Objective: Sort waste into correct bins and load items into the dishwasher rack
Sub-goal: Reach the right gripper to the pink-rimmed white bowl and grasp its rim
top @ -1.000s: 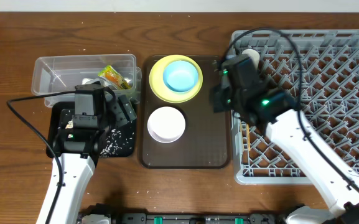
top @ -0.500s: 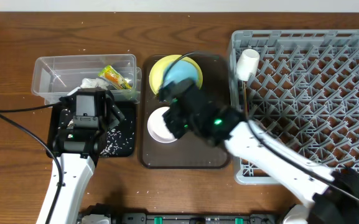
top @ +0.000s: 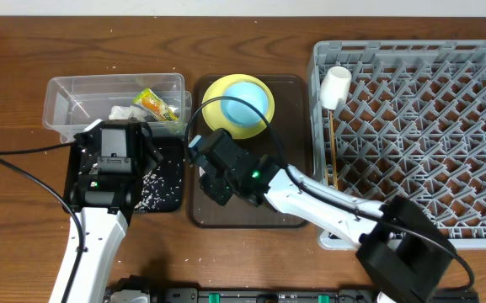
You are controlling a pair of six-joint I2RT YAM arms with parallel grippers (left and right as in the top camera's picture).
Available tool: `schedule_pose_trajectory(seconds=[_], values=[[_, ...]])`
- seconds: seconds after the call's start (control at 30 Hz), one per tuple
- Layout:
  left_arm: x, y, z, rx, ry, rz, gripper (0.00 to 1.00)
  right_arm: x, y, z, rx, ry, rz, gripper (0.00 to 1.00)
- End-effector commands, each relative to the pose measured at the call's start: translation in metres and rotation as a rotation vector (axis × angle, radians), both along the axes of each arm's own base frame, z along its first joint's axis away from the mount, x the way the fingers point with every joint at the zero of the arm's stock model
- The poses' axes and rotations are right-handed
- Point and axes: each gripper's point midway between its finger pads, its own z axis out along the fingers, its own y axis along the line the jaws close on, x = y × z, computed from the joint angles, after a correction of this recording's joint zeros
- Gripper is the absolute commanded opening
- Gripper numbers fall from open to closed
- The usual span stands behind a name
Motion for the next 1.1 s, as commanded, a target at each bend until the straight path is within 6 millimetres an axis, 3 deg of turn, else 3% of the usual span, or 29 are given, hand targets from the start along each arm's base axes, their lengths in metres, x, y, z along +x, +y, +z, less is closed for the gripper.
schedule_pose_trajectory(seconds=[0.0, 0.7, 0.9, 1.07], values=[[0.004, 0.006, 0.009, 0.017, -0.021, 0.028, 0.92, -0.005, 0.006, -0.004, -0.009, -0.004, 0.027, 0.32], [0.004, 0.006, 0.010, 0.017, -0.022, 0.028, 0.92, -0.029, 0.008, -0.024, -0.063, 0.048, 0.077, 0.27], [0.004, 0.006, 0.010, 0.017, -0.022, 0.028, 0.92, -0.019, -0.002, -0.026, -0.115, -0.002, 0.033, 0.33], [0.004, 0.006, 0.009, 0.017, -0.021, 0.028, 0.92, -0.018, -0.007, -0.029, -0.138, -0.003, 0.024, 0.26]])
